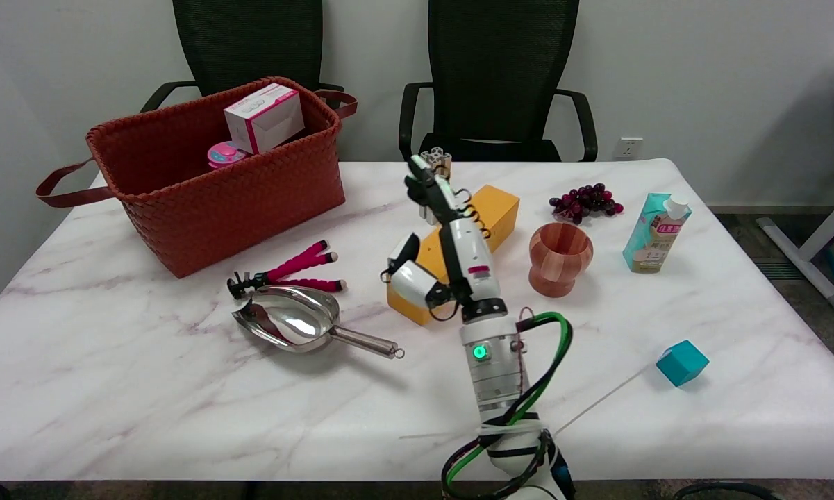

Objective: Pick up the blue drink carton.

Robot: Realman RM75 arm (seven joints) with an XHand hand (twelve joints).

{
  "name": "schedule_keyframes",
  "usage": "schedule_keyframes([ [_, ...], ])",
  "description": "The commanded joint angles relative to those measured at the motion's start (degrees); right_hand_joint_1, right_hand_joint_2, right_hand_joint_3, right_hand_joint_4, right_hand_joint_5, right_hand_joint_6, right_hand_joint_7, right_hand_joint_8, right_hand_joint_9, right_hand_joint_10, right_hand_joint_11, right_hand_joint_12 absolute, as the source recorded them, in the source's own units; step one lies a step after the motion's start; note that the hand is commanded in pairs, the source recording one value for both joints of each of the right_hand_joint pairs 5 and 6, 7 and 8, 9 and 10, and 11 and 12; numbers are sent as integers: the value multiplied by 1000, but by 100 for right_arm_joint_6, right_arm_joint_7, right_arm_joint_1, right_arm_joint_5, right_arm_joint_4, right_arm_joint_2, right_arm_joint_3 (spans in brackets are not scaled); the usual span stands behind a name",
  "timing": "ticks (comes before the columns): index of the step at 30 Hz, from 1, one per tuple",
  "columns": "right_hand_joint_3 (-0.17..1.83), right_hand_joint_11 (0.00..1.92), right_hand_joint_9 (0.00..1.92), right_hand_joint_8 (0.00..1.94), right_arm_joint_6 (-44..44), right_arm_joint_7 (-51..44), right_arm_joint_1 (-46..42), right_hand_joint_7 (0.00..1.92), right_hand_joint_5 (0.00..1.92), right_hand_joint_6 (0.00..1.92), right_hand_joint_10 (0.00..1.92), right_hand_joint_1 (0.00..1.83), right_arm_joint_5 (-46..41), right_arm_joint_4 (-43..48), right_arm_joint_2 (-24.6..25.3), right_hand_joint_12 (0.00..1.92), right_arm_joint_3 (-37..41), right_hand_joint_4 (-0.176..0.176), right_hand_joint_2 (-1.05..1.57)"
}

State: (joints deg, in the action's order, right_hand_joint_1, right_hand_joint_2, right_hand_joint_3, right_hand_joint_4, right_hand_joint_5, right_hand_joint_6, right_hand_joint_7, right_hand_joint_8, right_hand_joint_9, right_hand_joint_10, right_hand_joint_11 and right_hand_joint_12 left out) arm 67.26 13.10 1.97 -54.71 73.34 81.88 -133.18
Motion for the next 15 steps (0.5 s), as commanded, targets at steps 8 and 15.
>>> schedule_keyframes([
  [8,1302,0,222,204,1036,469,-164,204,0,0,222,1076,-1022,1129,-1187,0,222,0,728],
  [15,651,0,0,0,1036,421,-189,0,0,0,0,1124,-1547,1352,-1486,0,488,0,261],
])
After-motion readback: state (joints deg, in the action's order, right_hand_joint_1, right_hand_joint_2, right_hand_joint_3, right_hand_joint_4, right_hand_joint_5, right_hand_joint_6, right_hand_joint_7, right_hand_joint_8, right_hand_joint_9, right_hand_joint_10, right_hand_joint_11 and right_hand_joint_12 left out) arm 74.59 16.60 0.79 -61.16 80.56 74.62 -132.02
